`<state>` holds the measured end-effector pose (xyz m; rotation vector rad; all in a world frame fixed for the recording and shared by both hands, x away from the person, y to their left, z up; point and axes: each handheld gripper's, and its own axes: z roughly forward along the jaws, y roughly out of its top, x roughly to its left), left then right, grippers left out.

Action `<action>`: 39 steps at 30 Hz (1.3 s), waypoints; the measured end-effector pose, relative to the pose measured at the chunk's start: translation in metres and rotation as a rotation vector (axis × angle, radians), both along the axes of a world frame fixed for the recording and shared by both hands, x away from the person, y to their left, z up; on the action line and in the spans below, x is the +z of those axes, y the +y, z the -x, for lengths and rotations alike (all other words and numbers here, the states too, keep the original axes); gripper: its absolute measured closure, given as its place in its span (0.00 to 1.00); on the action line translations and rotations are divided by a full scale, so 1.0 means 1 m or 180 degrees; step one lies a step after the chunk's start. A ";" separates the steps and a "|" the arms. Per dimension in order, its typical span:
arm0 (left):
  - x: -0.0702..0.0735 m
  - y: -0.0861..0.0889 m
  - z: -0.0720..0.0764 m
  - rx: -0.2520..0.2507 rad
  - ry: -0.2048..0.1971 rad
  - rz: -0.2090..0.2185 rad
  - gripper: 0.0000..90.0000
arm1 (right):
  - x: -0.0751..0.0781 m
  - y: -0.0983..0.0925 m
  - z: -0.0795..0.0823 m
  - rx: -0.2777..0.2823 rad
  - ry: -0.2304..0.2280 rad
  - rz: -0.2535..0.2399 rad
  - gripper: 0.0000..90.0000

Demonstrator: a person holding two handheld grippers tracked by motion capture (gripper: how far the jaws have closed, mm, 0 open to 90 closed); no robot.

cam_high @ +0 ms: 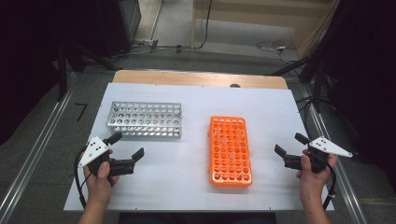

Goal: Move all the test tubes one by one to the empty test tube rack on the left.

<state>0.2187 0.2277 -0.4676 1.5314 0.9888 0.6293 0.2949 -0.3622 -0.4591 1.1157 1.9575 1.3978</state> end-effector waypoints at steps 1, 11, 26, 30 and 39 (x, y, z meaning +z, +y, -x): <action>0.000 0.000 0.000 0.0005 0.0008 0.0006 0.00 | 0.001 0.000 0.000 0.0003 0.0000 -0.0008 0.00; -0.001 -0.003 -0.001 -0.0048 0.0012 -0.0009 0.00 | 0.008 0.011 0.000 0.0176 0.0089 0.0013 0.03; -0.001 -0.007 -0.001 -0.0094 0.0026 -0.0043 0.00 | 0.014 0.038 0.008 0.1086 0.0277 -0.0123 0.24; 0.000 -0.007 0.000 -0.0091 0.0024 -0.0049 0.00 | 0.012 0.047 0.011 0.1310 0.0308 -0.0050 0.30; 0.000 -0.009 0.000 -0.0113 0.0023 -0.0057 0.00 | -0.003 0.062 0.006 0.1511 0.0577 0.0090 0.53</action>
